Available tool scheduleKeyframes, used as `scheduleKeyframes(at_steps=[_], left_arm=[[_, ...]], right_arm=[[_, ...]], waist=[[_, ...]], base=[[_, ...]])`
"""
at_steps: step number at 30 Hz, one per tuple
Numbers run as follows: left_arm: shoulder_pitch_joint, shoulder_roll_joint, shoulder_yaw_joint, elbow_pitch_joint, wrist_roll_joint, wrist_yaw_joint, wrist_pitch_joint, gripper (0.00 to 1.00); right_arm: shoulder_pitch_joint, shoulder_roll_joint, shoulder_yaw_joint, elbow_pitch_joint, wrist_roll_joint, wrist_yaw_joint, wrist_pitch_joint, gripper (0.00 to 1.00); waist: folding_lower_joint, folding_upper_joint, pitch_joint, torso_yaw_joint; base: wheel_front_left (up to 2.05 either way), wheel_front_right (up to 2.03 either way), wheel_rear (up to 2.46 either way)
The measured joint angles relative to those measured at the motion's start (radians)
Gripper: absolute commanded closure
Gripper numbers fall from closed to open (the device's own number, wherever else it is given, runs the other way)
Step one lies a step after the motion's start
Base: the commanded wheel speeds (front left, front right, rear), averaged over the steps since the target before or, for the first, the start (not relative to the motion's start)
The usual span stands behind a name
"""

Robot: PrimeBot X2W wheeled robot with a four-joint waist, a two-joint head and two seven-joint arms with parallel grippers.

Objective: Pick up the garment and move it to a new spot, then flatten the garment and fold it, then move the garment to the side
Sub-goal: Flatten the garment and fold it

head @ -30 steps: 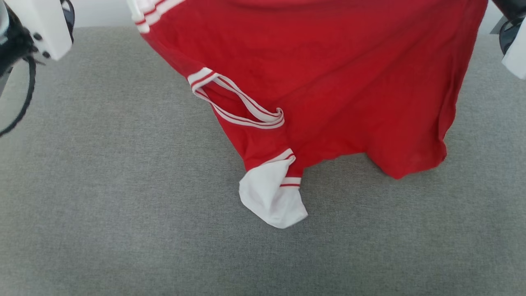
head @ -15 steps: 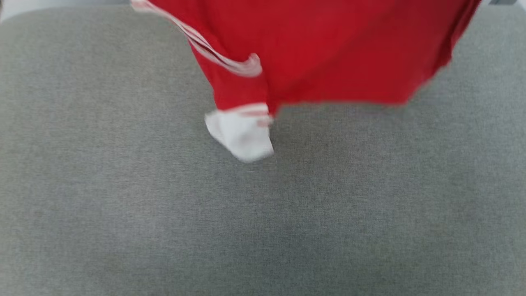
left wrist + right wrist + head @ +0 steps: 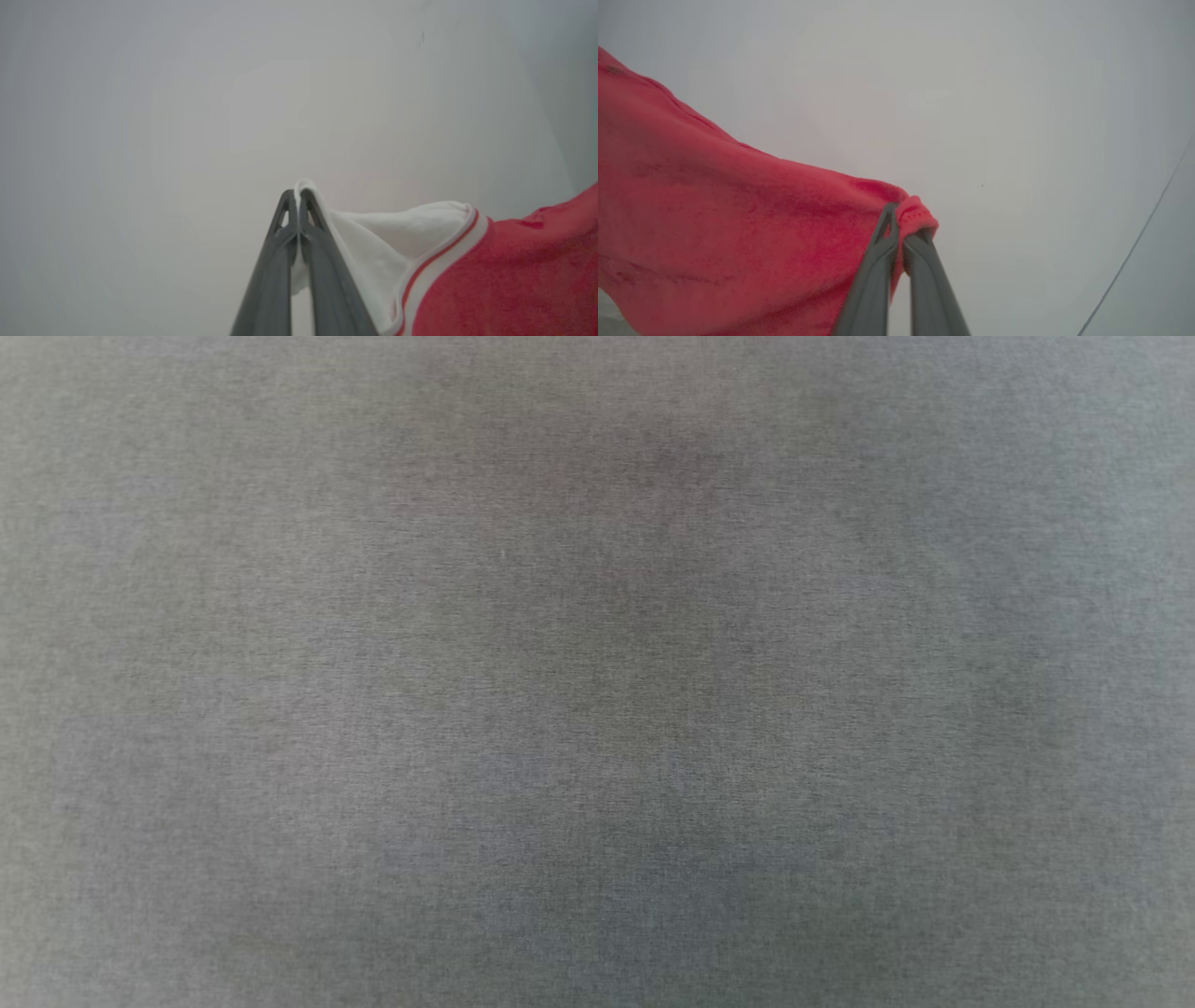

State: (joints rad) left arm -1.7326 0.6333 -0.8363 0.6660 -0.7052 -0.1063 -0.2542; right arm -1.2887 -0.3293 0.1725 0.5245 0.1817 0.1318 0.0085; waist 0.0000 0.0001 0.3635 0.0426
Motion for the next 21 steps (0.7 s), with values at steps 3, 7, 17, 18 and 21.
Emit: scheduleKeyframes(at_steps=[3, 7, 17, 18, 21], left_arm=[[0.085, 0.007, -0.049, -0.004, -0.035, -0.017, 0.013, 1.0], [0.193, 0.05, -0.121, -0.061, -0.106, -0.022, 0.066, 1.0], [0.469, 0.199, -0.242, -0.292, -0.363, -0.023, 0.208, 1.0], [0.493, 0.21, -0.246, -0.309, -0.382, -0.023, 0.223, 1.0], [0.563, 0.247, -0.264, -0.38, -0.431, -0.015, 0.259, 1.0]], right_arm=[[0.05, -0.012, 0.053, 0.028, 0.051, 0.0, 0.038, 1.0], [0.147, -0.038, 0.116, 0.027, 0.137, 0.0, 0.112, 1.0], [0.401, -0.111, 0.188, -0.126, 0.338, 0.0, 0.297, 1.0], [0.422, -0.117, 0.185, -0.146, 0.351, 0.0, 0.31, 1.0], [0.487, -0.135, 0.181, -0.207, 0.378, 0.0, 0.355, 1.0]], waist=[[0.0, -0.0001, -0.002, 0.011], [0.0, 0.0, -0.005, 0.02], [0.0, 0.0, -0.012, 0.028], [0.0, 0.0, -0.013, 0.028], [0.0, 0.0, -0.019, 0.029]], base=[[0.0, 0.0, 0.0], [0.0, 0.0, 0.0], [0.0, 0.0, 0.0], [0.0, 0.0, 0.0], [0.0, 0.0, 0.0]])
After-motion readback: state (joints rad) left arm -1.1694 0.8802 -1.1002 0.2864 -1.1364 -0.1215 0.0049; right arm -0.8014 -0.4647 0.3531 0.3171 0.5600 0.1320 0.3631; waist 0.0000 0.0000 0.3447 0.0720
